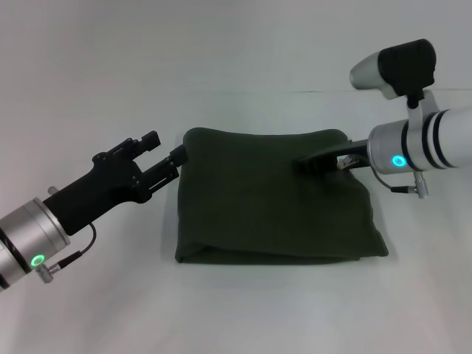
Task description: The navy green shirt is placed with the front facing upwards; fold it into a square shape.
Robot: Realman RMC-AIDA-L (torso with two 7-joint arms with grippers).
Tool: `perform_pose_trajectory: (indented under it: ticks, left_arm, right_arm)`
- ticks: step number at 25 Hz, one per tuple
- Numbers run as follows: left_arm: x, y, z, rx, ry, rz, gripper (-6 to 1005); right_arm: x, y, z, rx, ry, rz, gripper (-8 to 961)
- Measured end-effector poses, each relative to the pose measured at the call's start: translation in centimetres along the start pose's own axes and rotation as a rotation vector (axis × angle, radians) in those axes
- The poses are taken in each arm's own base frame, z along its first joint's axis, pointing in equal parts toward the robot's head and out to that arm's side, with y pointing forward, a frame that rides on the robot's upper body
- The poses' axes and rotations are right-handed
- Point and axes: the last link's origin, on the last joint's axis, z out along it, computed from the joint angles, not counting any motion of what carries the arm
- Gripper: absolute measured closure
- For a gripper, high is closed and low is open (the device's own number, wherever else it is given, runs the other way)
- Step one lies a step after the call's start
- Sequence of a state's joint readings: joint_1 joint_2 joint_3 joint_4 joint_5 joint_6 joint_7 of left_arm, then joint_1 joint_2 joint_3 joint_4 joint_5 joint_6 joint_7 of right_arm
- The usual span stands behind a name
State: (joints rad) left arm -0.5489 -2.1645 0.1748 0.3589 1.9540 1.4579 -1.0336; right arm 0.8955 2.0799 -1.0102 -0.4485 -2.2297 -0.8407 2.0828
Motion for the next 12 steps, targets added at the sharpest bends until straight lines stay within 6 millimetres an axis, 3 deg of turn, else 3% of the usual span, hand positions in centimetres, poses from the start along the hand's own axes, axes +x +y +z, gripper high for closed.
perform_pose_trajectory:
  ticks: [12]
  left_arm:
    - [0.18,-0.15,0.00,0.009,0.010,0.000,323]
  right_arm:
    - [0.85,-0.78,0.59,0.076,0.011,-0.014,953]
